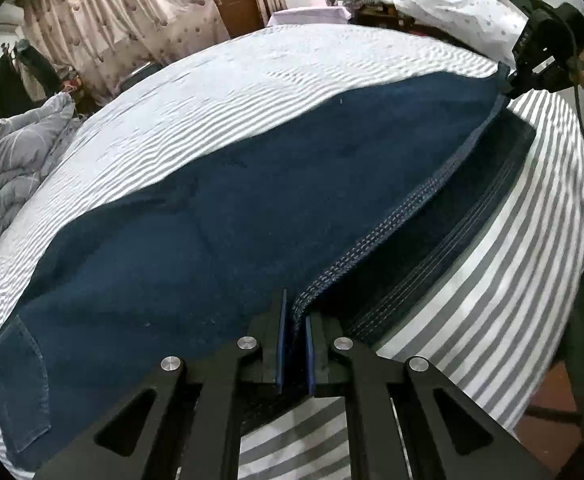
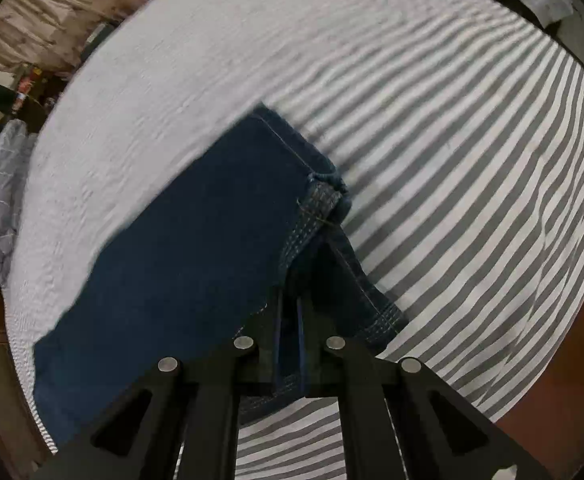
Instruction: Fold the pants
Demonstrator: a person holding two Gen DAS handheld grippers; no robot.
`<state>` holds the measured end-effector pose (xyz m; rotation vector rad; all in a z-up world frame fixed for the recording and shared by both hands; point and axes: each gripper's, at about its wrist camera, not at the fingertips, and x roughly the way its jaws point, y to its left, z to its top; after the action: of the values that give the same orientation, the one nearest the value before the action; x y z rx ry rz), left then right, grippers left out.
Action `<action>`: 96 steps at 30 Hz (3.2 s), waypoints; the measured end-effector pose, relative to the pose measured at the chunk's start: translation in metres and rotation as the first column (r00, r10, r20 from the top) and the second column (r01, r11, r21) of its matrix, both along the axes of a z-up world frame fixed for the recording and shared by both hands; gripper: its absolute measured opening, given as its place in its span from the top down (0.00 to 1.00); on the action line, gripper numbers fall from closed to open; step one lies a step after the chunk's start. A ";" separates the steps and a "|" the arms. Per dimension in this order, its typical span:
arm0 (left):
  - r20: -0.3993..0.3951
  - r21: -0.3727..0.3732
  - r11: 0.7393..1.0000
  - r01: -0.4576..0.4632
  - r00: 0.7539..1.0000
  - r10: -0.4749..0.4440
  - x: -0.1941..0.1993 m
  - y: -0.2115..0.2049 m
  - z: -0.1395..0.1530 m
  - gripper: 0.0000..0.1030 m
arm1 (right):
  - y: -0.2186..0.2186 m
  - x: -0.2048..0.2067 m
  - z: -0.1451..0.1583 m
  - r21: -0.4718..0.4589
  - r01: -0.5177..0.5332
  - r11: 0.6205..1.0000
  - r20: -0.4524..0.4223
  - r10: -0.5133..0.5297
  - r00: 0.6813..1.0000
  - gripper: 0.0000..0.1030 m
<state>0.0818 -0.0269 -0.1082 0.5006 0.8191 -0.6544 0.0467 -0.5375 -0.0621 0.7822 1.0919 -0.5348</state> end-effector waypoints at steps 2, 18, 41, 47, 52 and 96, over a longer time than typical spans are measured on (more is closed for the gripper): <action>-0.005 -0.019 1.000 0.006 1.000 -0.006 -0.002 0.006 0.005 0.92 | -0.001 -0.010 0.016 -0.035 0.004 0.999 0.023 -0.003 1.000 0.99; 0.002 0.053 0.999 0.014 1.000 -0.014 -0.014 0.011 -0.010 0.92 | -0.026 -0.040 -0.020 0.142 0.118 0.983 0.068 -0.128 0.989 0.75; -0.034 0.019 1.000 0.020 0.999 -0.020 -0.012 0.019 0.006 0.92 | -0.027 -0.056 -0.005 0.072 0.145 0.987 0.128 -0.153 0.980 0.88; 0.002 0.116 0.993 0.029 1.000 -0.030 -0.020 0.011 -0.020 0.91 | -0.023 -0.060 -0.033 0.005 0.121 0.993 0.000 -0.121 0.993 0.88; -0.064 0.052 0.999 -0.004 0.998 0.008 -0.010 0.020 -0.010 0.88 | -0.020 -0.048 -0.038 -0.034 0.077 0.996 -0.059 -0.079 0.995 0.75; -0.709 -0.391 0.432 -0.813 0.565 0.421 0.047 0.286 -0.017 0.78 | 0.403 0.257 0.022 -0.048 -0.898 0.437 0.168 0.890 0.424 0.52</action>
<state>0.1292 0.2594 -0.1249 -0.7560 1.1017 -0.2888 0.3038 -0.1344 -0.0403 0.1631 1.1902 0.5014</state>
